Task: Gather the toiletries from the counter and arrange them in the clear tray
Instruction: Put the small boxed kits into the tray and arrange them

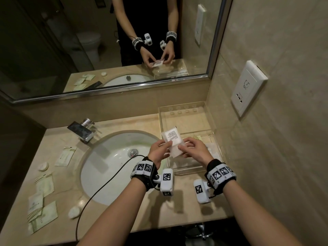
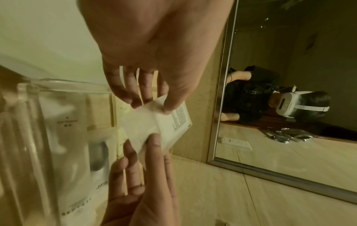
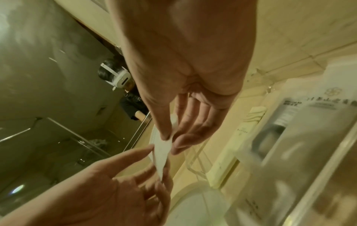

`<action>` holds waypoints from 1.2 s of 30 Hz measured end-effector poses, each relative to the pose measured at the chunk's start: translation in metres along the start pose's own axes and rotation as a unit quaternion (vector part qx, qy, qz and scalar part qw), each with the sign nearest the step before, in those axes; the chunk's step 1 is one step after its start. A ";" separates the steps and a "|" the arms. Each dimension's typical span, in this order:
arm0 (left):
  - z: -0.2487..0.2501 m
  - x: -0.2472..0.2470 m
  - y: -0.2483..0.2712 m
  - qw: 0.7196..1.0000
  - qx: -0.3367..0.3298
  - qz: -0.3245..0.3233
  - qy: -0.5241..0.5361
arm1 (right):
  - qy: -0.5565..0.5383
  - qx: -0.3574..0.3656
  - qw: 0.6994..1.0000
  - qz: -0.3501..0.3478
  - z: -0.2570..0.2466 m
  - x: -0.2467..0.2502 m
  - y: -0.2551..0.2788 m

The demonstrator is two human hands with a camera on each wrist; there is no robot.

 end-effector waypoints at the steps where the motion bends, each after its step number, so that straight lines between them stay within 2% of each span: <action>1: 0.000 0.003 -0.001 1.000 0.005 0.016 -0.001 | 0.005 0.007 1.000 0.011 -0.002 0.005 -0.001; 4: 0.003 0.012 -0.004 0.998 0.024 0.051 0.018 | 0.067 0.059 0.994 0.059 -0.011 0.023 -0.001; 6: 0.003 0.008 -0.003 0.997 0.062 0.015 0.036 | 0.151 0.124 0.977 0.087 -0.019 0.032 0.000; 8: 0.002 -0.001 0.000 0.992 0.102 -0.044 0.058 | 0.215 0.191 0.954 0.085 -0.027 0.031 0.004; 11: -0.002 -0.010 -0.001 0.985 0.130 -0.075 0.088 | 0.249 0.218 0.939 0.089 -0.029 0.029 0.007; 15: -0.009 -0.014 -0.007 0.989 0.115 -0.060 0.066 | 0.242 0.167 0.949 0.111 -0.011 0.039 0.003; 18: -0.014 -0.017 -0.011 0.992 0.095 -0.056 0.059 | 0.109 0.090 0.980 0.142 0.005 0.052 0.000; 20: -0.017 -0.018 -0.016 0.993 0.089 -0.055 0.048 | 0.034 0.017 0.986 0.160 0.019 0.058 -0.002; 22: -0.019 -0.022 -0.021 0.994 0.088 -0.059 0.035 | 0.015 -0.035 0.988 0.148 0.028 0.058 -0.007; 24: -0.018 -0.030 -0.022 0.994 0.081 -0.071 0.012 | 0.052 -0.038 0.987 0.147 0.025 0.064 -0.010; 28: -0.011 -0.037 -0.032 0.997 0.052 -0.052 -0.026 | 0.122 -0.020 0.961 0.248 0.010 0.098 -0.017; 30: -0.009 -0.038 -0.040 0.997 0.036 -0.029 -0.059 | 0.141 -0.019 0.951 0.274 0.007 0.110 -0.022; 33: -0.013 -0.042 -0.049 0.992 0.017 -0.002 -0.129 | 0.220 -0.034 0.940 0.259 0.013 0.115 -0.032; 36: -0.017 -0.053 -0.052 0.981 -0.005 -0.017 -0.194 | 0.238 -0.117 0.941 0.210 0.042 0.114 -0.039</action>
Point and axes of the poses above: each hand's wrist, its own y-axis away from the middle knuckle, its own x-axis out of the back of the hand, z = x × y, the point moved 7 cm from there along -y, towards the middle knuckle, and after that the axes turned 2 degrees about x, right-handed, at the moved point
